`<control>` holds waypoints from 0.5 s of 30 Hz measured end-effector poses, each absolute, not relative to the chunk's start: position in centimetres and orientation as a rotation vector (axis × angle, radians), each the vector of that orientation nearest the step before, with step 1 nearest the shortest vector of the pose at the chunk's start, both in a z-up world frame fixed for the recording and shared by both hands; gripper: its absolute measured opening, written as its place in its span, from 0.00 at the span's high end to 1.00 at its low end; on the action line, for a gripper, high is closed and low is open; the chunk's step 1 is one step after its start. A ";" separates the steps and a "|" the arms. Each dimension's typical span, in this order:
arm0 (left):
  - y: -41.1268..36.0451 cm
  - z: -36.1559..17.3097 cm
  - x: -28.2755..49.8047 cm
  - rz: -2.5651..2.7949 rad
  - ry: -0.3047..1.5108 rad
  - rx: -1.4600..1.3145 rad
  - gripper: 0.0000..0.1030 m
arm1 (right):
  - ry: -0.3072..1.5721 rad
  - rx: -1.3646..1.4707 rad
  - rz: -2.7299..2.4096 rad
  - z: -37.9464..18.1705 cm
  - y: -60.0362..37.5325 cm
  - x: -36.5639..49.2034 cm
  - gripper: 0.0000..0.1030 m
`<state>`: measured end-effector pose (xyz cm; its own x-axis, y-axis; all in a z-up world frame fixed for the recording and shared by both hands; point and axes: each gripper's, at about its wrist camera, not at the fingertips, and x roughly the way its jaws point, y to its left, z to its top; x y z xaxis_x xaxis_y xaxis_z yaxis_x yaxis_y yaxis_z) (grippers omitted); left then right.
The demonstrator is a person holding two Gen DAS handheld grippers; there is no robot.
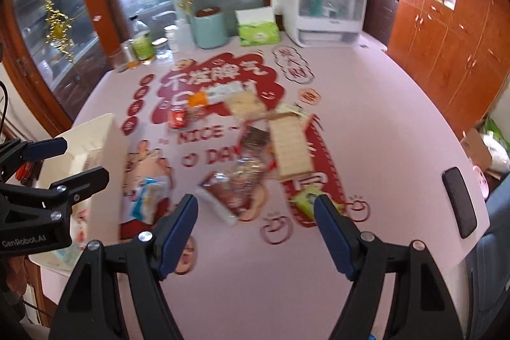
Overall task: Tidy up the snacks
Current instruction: 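Move both tools back from the tray toward the snack pile, then grasp the brown nut bag with the left tool while the right tool grasps the green snack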
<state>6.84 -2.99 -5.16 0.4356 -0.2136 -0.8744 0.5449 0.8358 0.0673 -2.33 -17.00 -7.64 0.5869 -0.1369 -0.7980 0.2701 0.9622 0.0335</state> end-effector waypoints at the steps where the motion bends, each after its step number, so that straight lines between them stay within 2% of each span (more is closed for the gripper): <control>1: -3.9 -5.8 7.2 -0.489 1.032 0.372 0.16 | 0.917 0.160 -0.253 -8.0 -17.9 -2.2 0.26; 7: -9.4 -11.0 9.8 -0.498 1.161 0.369 0.16 | 0.960 0.175 -0.241 -10.5 -22.9 -0.8 0.27; 15: -14.0 -18.2 12.6 -0.459 1.303 0.389 0.16 | 1.108 0.180 -0.126 -15.7 -27.5 2.1 0.27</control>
